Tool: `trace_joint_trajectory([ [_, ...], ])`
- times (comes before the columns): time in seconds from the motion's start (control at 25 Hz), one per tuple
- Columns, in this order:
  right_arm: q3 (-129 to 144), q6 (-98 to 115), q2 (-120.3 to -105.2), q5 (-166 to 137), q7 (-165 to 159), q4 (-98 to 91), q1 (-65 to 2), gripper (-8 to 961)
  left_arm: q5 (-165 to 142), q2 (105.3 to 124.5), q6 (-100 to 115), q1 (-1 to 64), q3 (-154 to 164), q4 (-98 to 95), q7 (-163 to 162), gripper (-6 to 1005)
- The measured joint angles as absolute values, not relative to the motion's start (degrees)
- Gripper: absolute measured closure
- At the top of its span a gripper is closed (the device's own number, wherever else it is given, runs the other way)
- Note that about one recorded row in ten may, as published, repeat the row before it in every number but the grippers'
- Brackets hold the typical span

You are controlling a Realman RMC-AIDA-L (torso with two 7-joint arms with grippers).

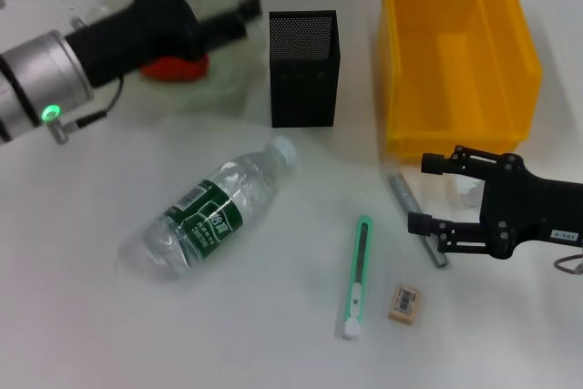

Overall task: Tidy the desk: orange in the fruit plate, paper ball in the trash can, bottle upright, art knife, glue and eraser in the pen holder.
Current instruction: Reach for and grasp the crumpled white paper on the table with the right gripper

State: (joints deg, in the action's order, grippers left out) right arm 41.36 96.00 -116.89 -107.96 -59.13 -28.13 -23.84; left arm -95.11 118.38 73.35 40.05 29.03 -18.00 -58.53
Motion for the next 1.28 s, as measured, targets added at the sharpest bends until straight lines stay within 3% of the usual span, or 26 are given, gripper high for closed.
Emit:
trace_joint_trajectory([
  [0.28,39.62,95.90,-116.71,-107.93,-59.69,-28.12,-24.08,126,-95.13,117.94,90.61,30.43,46.04,-31.35,-68.14,187],
  [0.4,39.52,95.67,-116.53,-107.92,-60.31,-28.13,-24.22,126,-95.23,116.46,93.85,25.78,50.69,-33.50,-67.61,188],
  [0.68,39.48,95.22,-116.18,-108.11,-62.82,-28.53,-25.04,126,-99.30,115.24,95.60,23.19,54.26,-33.18,-67.14,189],
  [1.12,40.18,100.72,-115.31,-115.48,-90.99,-47.29,-28.48,127,-101.17,116.22,96.09,22.61,53.84,-31.13,-62.88,190],
  [1.28,40.30,105.74,-114.26,-122.13,-104.72,-55.36,-32.67,127,-101.15,116.35,96.08,22.79,53.84,-31.13,-62.69,190],
])
